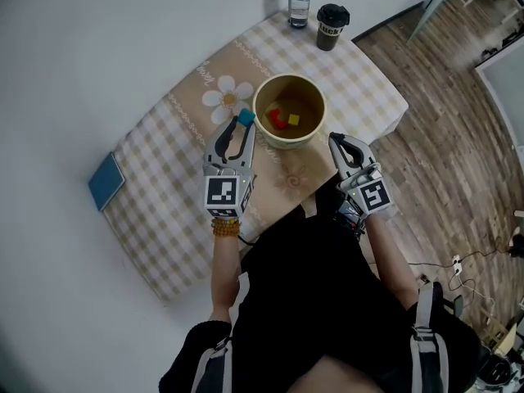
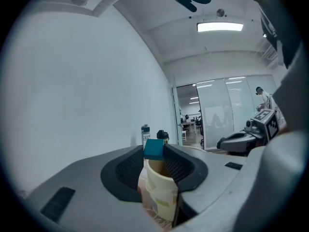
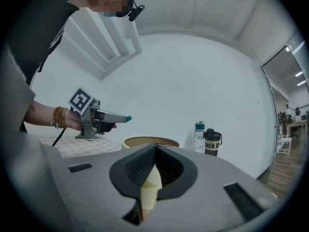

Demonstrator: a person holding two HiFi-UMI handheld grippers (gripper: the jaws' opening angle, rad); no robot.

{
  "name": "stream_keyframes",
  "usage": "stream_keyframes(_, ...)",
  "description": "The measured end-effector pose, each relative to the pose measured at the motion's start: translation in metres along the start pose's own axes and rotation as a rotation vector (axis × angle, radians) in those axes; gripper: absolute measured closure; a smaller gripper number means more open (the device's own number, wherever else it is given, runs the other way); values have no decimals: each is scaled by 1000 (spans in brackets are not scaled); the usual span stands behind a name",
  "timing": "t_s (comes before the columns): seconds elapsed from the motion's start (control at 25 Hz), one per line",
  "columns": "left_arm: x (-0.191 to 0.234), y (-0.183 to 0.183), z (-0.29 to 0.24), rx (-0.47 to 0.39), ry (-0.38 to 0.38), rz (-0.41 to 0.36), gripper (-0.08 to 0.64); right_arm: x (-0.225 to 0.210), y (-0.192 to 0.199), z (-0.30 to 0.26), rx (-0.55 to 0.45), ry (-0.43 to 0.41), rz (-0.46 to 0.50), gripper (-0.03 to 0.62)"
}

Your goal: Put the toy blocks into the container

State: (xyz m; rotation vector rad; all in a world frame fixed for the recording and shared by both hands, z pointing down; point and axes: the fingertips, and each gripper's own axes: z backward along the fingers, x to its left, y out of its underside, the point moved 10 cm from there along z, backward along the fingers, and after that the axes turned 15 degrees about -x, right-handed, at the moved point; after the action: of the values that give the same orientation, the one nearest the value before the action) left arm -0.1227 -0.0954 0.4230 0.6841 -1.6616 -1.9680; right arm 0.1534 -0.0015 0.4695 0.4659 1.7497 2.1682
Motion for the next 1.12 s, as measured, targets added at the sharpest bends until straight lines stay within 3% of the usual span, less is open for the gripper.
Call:
stream_keyframes(0.16, -9, -19, -38, -45, 61, -25, 414, -2, -2, 2, 1, 11, 1, 594)
stream_keyframes(0.52, -30, -11, -86, -12, 132, -81, 414, -3, -4, -1, -8, 5, -1, 594)
stream_keyframes(1.12, -23, 1, -99, 25, 147, -55, 410, -8, -2, -14, -4, -2, 7, 594)
